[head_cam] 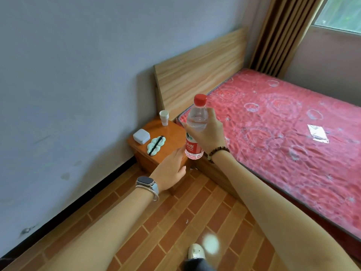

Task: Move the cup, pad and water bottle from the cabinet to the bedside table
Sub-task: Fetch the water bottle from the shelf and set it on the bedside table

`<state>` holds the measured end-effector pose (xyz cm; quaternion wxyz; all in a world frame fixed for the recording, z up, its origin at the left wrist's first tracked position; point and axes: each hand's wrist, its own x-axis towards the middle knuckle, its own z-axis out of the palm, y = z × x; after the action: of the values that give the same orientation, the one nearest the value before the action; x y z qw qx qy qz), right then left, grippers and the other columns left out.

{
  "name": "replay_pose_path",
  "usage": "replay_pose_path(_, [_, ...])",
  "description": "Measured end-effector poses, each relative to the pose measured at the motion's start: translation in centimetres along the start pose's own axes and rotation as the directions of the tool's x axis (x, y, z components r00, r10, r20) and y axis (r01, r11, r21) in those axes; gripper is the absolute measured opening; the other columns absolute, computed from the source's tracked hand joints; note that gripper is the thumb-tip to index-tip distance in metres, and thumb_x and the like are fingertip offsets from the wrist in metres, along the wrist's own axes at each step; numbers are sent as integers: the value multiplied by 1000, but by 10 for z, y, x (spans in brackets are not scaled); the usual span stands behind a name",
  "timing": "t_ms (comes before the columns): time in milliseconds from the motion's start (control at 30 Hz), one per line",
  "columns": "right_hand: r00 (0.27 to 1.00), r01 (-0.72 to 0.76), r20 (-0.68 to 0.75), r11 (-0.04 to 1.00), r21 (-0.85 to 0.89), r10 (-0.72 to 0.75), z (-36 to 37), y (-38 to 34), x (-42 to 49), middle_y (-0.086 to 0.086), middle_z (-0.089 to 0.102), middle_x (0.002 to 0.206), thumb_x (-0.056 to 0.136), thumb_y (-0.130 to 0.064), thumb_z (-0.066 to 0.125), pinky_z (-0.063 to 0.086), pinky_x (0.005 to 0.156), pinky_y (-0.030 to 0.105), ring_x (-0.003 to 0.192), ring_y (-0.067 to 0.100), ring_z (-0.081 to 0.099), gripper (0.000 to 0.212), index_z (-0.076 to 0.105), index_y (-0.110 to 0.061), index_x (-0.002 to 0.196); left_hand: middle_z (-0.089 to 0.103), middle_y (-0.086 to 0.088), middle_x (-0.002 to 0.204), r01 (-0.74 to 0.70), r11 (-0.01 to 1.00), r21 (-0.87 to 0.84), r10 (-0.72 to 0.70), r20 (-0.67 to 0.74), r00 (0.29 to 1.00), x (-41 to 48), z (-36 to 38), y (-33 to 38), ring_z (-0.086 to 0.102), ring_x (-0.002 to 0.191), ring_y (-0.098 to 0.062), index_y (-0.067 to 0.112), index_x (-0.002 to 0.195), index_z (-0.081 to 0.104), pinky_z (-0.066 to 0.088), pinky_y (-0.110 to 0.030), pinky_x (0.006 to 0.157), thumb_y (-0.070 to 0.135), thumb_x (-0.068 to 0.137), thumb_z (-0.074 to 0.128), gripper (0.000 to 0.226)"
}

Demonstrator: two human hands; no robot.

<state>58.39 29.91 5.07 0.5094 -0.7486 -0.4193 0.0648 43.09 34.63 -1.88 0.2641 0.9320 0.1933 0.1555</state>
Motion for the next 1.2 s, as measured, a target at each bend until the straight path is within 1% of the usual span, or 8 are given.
replay_pose_path(100, [998,24,53,1000,3,-24,7,8,35,-1,67,105,68,-64,69,59,79,40,91,16,67,71,44,-26,123,40,-1,144,55,998,-16,-56,-30,998,31,3,-11,54,116,-16,22,148,15,42,-22,98,21,91,55,70])
replay_pose_path(233, [994,29,101,1000,9,-30,23,24,77,-2,66,103,72,-54,74,59,77,43,90,17,67,65,44,-26,122,44,-3,140,114,993,10,-113,-71,991,62,5,-32,58,110,-17,19,147,19,44,-17,89,20,91,56,67])
replay_pose_path(367, [989,12,144,1000,21,-14,48,40,112,-4,67,103,74,-50,75,59,76,38,89,14,67,63,44,-26,123,44,-1,143,172,984,40,-169,-74,983,88,3,-58,56,116,-15,20,147,18,49,-26,95,22,92,55,67])
replay_pose_path(500, [986,8,165,1000,-5,-7,81,49,149,-4,65,104,74,-53,75,59,75,35,89,14,66,66,44,-24,125,39,1,147,223,974,34,-220,-68,973,115,-3,-91,54,119,-16,23,147,17,49,-27,95,23,92,56,68])
replay_pose_path(700, [983,-20,184,1000,-24,24,137,54,212,-6,64,99,73,-53,73,59,73,38,86,15,65,65,44,-26,125,47,1,134,264,964,-35,-265,-32,964,162,-23,-157,53,114,-17,25,141,25,50,-35,94,20,90,54,59])
replay_pose_path(933, [972,-15,233,999,-51,26,195,51,277,-6,61,100,75,-51,74,57,74,35,85,16,63,67,41,-25,127,47,2,132,312,949,-50,-312,0,950,210,-56,-223,55,106,-12,22,142,25,43,-14,81,19,94,47,52])
replay_pose_path(1067, [968,-22,246,994,-103,47,226,55,307,-10,59,93,73,-57,71,58,70,36,78,15,63,66,41,-28,124,40,2,142,369,926,-73,-371,-17,928,226,-61,-253,49,120,-14,22,146,18,37,-14,85,25,97,43,55])
replay_pose_path(1200, [954,22,298,987,-159,27,261,69,333,-4,64,102,75,-60,69,54,68,27,79,12,59,69,40,-27,127,36,3,147,440,890,-116,-446,-25,895,241,-53,-288,41,130,-13,27,147,14,34,-13,90,28,98,41,56])
